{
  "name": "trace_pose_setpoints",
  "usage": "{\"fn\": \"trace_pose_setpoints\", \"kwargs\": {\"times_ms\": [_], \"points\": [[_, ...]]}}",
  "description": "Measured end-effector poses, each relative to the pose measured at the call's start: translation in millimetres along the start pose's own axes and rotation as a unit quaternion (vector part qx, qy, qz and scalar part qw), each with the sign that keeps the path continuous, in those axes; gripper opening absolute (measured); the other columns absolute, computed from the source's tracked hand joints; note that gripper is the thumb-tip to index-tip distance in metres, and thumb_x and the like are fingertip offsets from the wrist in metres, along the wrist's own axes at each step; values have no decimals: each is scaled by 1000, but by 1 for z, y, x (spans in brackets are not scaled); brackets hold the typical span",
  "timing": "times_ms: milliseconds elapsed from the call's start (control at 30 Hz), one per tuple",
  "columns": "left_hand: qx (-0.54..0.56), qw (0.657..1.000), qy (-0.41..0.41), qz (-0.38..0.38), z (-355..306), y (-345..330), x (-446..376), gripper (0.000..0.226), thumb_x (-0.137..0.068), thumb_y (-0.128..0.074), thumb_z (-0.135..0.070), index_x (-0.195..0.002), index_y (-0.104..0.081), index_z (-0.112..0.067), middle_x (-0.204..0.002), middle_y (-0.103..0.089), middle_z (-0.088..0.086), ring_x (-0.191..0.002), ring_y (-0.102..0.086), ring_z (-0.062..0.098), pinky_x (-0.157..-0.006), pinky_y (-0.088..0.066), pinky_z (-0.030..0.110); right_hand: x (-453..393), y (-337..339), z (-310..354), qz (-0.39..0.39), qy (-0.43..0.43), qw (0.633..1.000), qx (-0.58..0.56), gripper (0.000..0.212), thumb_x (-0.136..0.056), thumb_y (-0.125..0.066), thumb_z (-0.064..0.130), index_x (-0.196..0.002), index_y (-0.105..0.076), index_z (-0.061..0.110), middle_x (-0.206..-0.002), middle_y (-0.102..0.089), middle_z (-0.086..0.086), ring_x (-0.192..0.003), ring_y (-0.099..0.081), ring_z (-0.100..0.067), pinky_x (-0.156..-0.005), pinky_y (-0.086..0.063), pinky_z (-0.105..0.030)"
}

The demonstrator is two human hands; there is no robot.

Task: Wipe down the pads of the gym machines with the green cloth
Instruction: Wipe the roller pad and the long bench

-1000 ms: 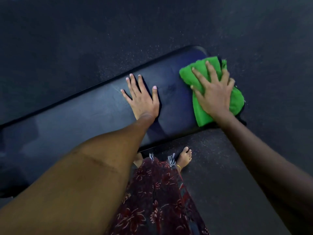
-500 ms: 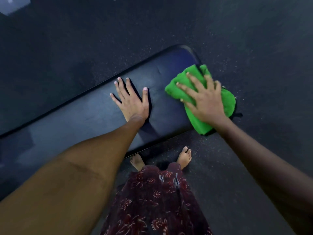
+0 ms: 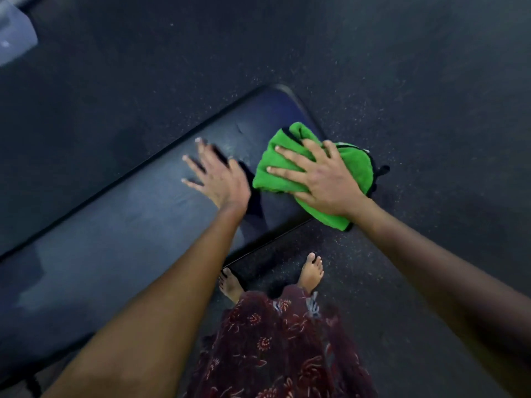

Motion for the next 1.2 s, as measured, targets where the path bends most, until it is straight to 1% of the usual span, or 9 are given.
{"fn": "trace_pose_setpoints", "kwargs": {"times_ms": [133,233,333,533,633,800,900,1033,1200], "points": [[-27,993,-114,13,-39,-21,24,50,-102,-25,-36,-150,-23,-21,-159,-12,-11,-148,2,21,-114,11,49,-14,6,-23,-21,-108,991,-74,52,-83,-49,45,-134,-45,46,-150,-38,8,-127,-36,-38,-93,-34,-52],[-44,994,-102,9,-34,-21,22,55,-99,-17,-39,-150,-23,-21,-159,-12,-11,-148,1,21,-115,8,50,-38,10,-35,-17,-166,981,-99,50,-87,-54,44,-136,-44,47,-152,-32,10,-130,-33,-38,-94,-33,-52],[-62,992,-107,14,-36,-24,23,56,-98,-23,-38,-151,-21,-20,-159,-10,-10,-148,1,22,-115,8,52,-69,11,-51,-5,-227,967,-117,49,-92,-49,47,-139,-36,50,-156,-24,11,-133,-28,-36,-99,-30,-52],[-76,992,-99,10,-34,-25,22,59,-96,-22,-40,-151,-22,-18,-159,-11,-10,-148,0,22,-115,6,52,-100,14,-66,28,-230,950,-208,50,-93,-49,47,-140,-32,51,-156,-20,12,-134,-24,-31,-105,-30,-52],[-80,992,-99,12,-36,-25,24,60,-95,-21,-40,-151,-22,-18,-159,-10,-9,-148,0,23,-116,5,52,-60,9,-57,6,-232,952,-199,52,-92,-49,48,-142,-31,50,-158,-17,10,-136,-23,-34,-102,-31,-51],[-71,992,-99,4,-38,-25,24,59,-95,-24,-39,-150,-25,-17,-159,-13,-8,-148,-2,24,-115,5,53,20,1,-38,-56,-241,948,-198,50,-90,-44,50,-139,-40,44,-154,-30,3,-122,-38,-38,-89,-39,-49],[-77,992,-100,1,-39,-25,24,60,-94,-21,-40,-150,-25,-16,-159,-14,-8,-148,-3,25,-115,4,53,-5,2,-55,-27,-231,942,-241,49,-89,-44,50,-139,-41,46,-155,-27,5,-120,-38,-37,-91,-40,-51],[-86,991,-101,4,-39,-25,23,63,-93,-15,-43,-150,-25,-16,-159,-13,-8,-148,-3,25,-115,3,53,-85,6,-77,48,-224,941,-250,54,-93,-49,47,-142,-28,52,-159,-12,10,-133,-26,-37,-105,-30,-55],[-85,991,-100,3,-38,-25,23,59,-95,-21,-40,-150,-24,-17,-159,-12,-9,-148,-1,23,-115,5,53,-111,11,-68,49,-210,964,-156,54,-94,-44,52,-144,-25,50,-158,-16,6,-135,-25,-36,-105,-30,-56]]}}
Point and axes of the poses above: each hand's wrist, its own x-axis away from the middle knuckle, its own y-axis out of the back of the hand, z = x × y, the point moved 6 cm from there along -x, towards the middle knuckle
